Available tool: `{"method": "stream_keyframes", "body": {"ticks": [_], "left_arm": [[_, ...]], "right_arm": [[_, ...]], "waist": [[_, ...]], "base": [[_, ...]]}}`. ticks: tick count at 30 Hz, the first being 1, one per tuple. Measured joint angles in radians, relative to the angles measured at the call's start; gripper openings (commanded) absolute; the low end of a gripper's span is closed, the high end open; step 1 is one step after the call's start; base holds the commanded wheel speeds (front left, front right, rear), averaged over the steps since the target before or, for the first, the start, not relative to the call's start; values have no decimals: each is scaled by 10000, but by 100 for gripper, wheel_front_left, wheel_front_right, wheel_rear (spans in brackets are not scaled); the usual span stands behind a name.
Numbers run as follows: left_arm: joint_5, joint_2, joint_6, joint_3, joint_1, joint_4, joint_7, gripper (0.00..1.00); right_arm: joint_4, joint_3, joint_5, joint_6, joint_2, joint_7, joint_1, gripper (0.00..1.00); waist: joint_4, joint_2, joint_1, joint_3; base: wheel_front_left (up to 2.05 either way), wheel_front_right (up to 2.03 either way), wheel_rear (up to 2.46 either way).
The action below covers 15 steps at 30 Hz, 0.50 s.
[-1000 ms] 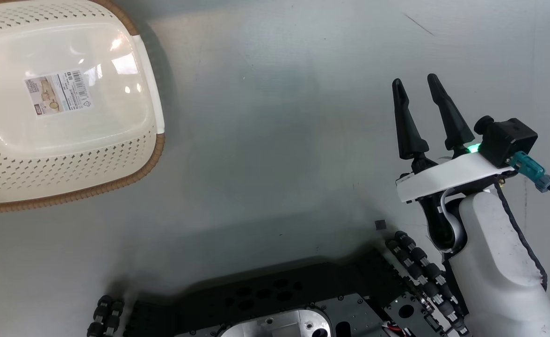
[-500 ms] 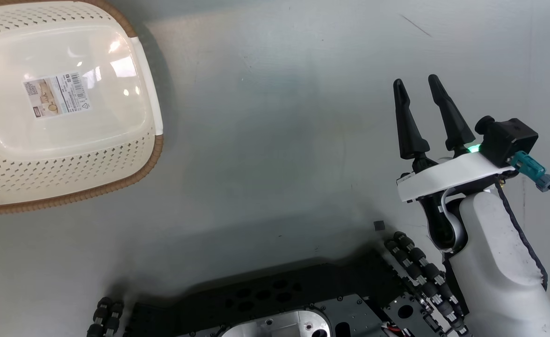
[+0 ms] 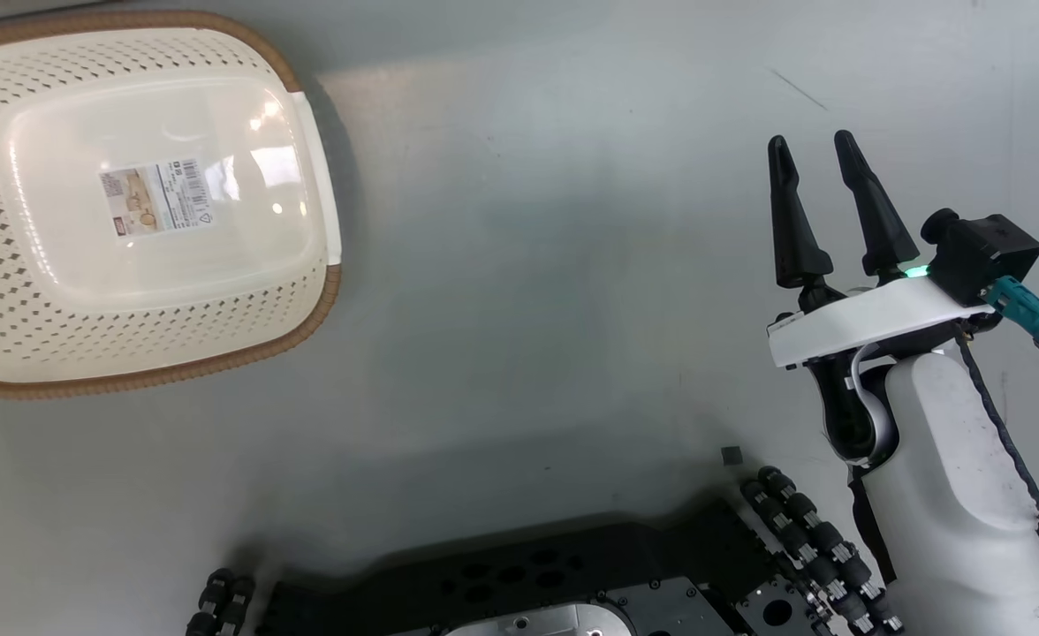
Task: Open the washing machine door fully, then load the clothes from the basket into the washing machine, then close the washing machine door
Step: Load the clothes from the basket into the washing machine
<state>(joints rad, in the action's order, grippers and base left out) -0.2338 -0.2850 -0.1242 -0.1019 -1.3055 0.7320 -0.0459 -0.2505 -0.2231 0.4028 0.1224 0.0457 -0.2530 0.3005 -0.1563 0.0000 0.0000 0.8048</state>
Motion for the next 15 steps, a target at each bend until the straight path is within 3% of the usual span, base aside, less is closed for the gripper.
{"method": "stream_keyframes", "body": {"ticks": [15], "left_arm": [[-82,585,2,-46,1869,686,-1154,100]], "right_arm": [[-487,86,-196,0,6,0,-34,100]], "waist": [[406,0,0,-1309]], "base": [[0,0,0]]}}
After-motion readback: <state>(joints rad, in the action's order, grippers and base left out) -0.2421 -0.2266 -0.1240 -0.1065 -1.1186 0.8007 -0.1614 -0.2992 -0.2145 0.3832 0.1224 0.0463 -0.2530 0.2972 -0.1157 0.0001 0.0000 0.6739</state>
